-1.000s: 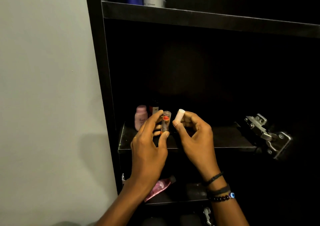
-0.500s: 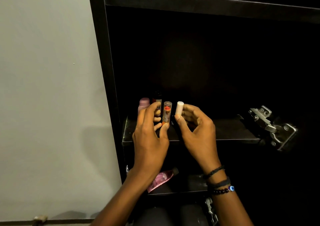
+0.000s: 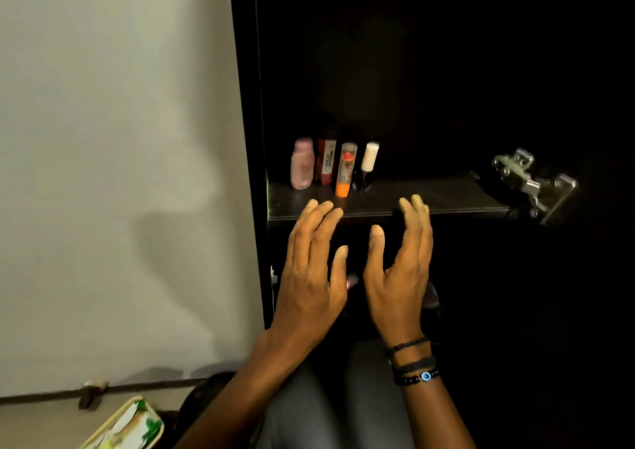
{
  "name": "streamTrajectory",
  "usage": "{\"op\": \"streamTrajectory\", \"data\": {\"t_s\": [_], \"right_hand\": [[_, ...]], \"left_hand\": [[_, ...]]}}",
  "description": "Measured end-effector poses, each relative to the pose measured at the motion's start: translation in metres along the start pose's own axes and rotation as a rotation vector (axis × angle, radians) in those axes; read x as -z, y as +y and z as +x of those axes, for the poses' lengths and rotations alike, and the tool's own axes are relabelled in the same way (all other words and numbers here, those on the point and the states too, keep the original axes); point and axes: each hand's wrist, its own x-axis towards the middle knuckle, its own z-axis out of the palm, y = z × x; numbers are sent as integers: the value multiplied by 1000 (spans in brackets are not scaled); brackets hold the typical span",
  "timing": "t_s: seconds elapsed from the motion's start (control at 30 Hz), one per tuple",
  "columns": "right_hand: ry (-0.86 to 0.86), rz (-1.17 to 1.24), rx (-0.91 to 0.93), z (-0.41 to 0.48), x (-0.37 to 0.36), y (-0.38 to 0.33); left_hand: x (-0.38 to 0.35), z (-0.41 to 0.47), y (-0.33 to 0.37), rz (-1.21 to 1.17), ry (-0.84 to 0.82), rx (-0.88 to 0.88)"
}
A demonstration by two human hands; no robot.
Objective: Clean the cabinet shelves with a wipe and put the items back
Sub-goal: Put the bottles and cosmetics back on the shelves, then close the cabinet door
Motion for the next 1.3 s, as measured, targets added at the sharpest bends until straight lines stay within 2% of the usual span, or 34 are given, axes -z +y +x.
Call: {"op": "streamTrajectory", "data": {"t_s": [0.07, 0.17, 0.3, 0.4, 0.57, 0.7, 0.9, 0.97, 1.03, 1.1, 1.2, 1.3], "right_hand": [[17, -8, -109, -38, -5, 11], [-79, -31, -289, -100, -12, 31], [-215, -144, -504, -174, -10, 56], [-280, -215, -639, -218, 5, 63], [-284, -296, -811, -262, 40, 71], [-173, -312, -933, -272, 68, 76], [301, -334, -1239, -277, 142, 102], [457, -362, -1280, -274, 173, 106], [549, -347, -1231, -272, 202, 113], [538, -290, -1166, -270, 225, 120], [422, -184, -1128, -265, 248, 123], [334, -191, -1074, -264, 259, 124]], "left_hand": [[-3, -38, -7, 2, -74, 50], [-7, -106, -22, 28, -382, 179], [0, -177, -37, 140, -762, 263], [13, -207, -37, 151, -921, 313], [29, -235, -25, 68, -978, 321], [33, -248, -19, 34, -1004, 298], [25, -264, -1, -6, -1040, 303], [22, -267, 11, -33, -1044, 304], [20, -269, 24, -69, -1031, 297], [21, -273, 39, -94, -1027, 285], [27, -285, 59, -132, -1051, 276], [36, -298, 71, -138, -1047, 268]]}}
